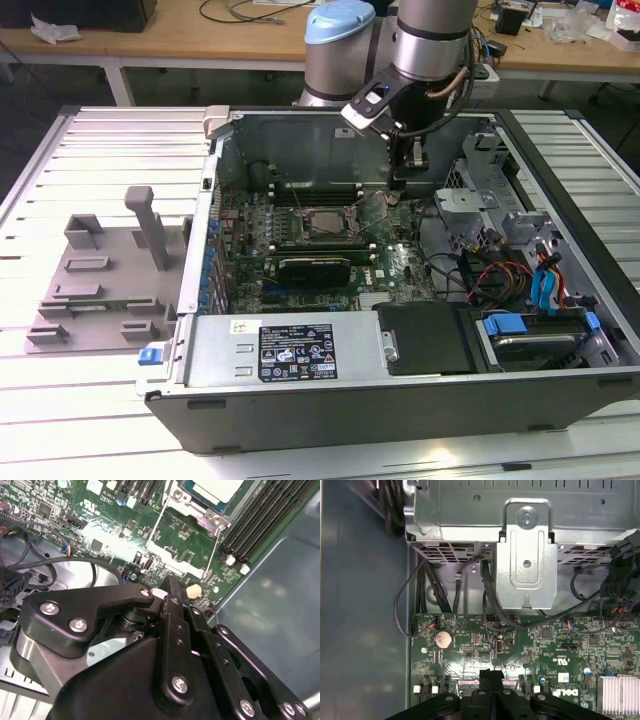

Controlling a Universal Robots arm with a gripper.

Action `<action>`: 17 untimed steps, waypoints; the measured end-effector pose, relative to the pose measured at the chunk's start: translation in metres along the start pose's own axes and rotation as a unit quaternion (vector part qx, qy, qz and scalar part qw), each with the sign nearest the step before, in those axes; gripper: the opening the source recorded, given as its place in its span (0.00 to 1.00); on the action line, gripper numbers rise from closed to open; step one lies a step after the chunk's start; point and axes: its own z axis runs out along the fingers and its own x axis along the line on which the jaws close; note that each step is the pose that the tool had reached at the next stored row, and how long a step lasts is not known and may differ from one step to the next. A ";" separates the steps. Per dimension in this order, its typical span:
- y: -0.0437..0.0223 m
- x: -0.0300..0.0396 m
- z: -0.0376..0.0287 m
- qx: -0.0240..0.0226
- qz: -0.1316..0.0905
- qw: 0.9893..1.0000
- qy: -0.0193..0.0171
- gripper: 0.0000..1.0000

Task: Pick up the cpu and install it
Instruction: 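Close the cpu cover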

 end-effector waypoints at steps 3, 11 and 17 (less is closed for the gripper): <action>0.0020 0.0000 0.0078 0.002 0.000 1.000 0.000 0.11; 0.0149 -0.0001 0.0172 0.005 0.000 1.000 -0.001 0.11; 0.0152 0.0000 0.0289 0.007 0.000 1.000 -0.001 0.11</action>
